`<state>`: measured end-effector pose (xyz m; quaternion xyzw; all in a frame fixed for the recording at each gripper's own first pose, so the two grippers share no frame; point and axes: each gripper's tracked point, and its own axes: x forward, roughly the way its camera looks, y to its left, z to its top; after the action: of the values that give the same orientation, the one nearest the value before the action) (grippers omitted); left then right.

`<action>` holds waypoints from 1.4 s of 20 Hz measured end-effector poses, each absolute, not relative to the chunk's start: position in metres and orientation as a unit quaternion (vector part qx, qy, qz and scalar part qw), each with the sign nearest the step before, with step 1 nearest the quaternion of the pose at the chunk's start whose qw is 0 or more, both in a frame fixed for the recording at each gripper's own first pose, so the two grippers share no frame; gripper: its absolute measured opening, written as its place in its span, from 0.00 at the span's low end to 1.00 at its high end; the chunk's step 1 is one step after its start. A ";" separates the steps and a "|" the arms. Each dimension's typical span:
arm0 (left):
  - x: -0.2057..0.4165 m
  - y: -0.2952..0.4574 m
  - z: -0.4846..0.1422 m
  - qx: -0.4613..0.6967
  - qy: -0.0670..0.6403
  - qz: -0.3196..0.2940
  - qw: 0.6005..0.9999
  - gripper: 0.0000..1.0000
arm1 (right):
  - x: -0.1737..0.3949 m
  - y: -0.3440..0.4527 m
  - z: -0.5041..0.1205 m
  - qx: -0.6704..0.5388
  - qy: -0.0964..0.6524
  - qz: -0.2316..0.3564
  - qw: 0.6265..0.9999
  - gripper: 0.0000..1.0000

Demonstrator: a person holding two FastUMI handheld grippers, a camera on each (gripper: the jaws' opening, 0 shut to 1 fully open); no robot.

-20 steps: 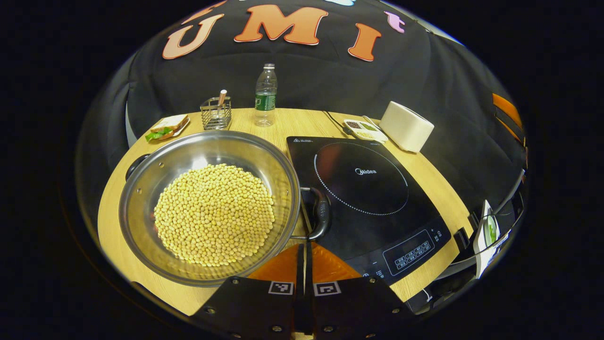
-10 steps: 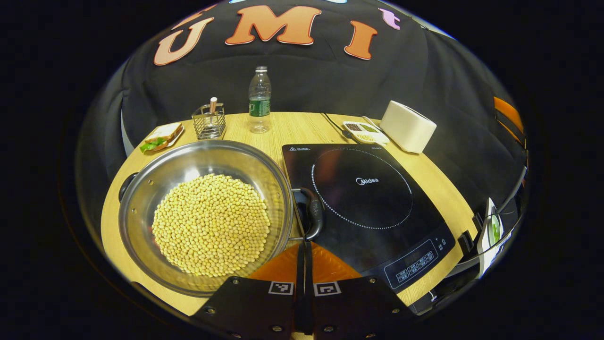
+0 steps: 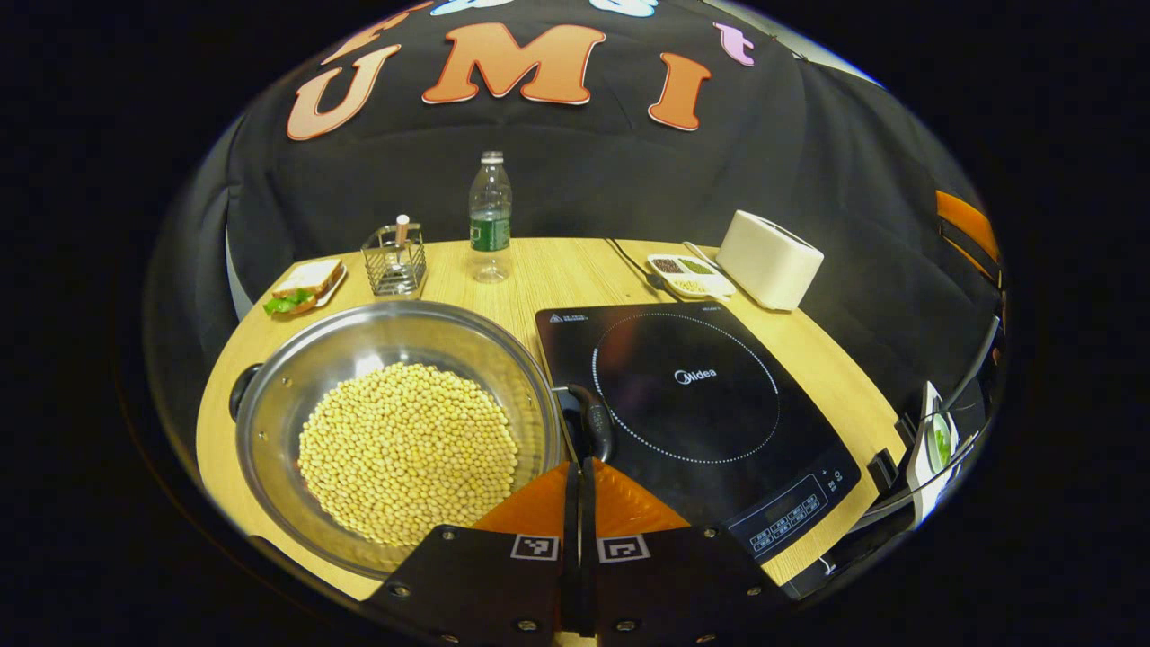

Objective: First push the handle of the pot to place it horizontally, then grasp the pot with both hands and set it on the induction cooktop.

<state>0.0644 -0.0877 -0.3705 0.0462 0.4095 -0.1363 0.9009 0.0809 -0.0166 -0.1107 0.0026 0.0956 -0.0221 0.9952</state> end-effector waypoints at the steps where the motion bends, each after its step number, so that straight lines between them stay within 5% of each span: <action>1: 0.064 -0.084 -0.361 0.046 0.400 -0.137 0.905 0.01 | 0.080 -0.009 -0.110 0.005 0.094 -0.018 0.995 0.94; 7: 0.052 -0.025 -0.284 0.034 0.306 -0.120 0.944 0.01 | 0.079 0.050 -0.119 0.012 0.085 -0.004 0.996 0.94; 12: 0.057 0.075 -0.206 0.028 0.194 -0.046 0.980 0.01 | 0.073 0.112 -0.155 0.026 0.091 0.004 0.995 0.95; 16: 0.061 0.143 -0.207 0.055 0.163 -0.006 0.985 0.07 | 0.074 0.156 -0.188 0.019 0.096 -0.008 0.995 0.99; 19: 0.067 0.165 -0.223 0.061 0.166 -0.012 0.984 0.18 | 0.082 0.186 -0.220 0.005 0.112 -0.015 0.994 0.94; 22: 0.078 0.167 -0.244 0.050 0.168 -0.046 0.984 0.73 | 0.093 0.207 -0.250 -0.007 0.135 -0.021 0.991 0.95; 24: 0.090 0.169 -0.260 0.040 0.177 -0.062 0.982 0.93 | 0.102 0.218 -0.268 -0.011 0.150 -0.022 0.988 0.95; 28: 0.118 0.179 -0.293 0.047 0.208 -0.081 0.974 0.92 | 0.118 0.236 -0.314 -0.007 0.203 -0.019 0.979 0.95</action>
<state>0.1183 0.1788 -0.2930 0.0469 0.2079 -0.0809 0.9737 0.1177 0.2356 -0.3139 -0.0072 0.2035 -0.0185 0.9789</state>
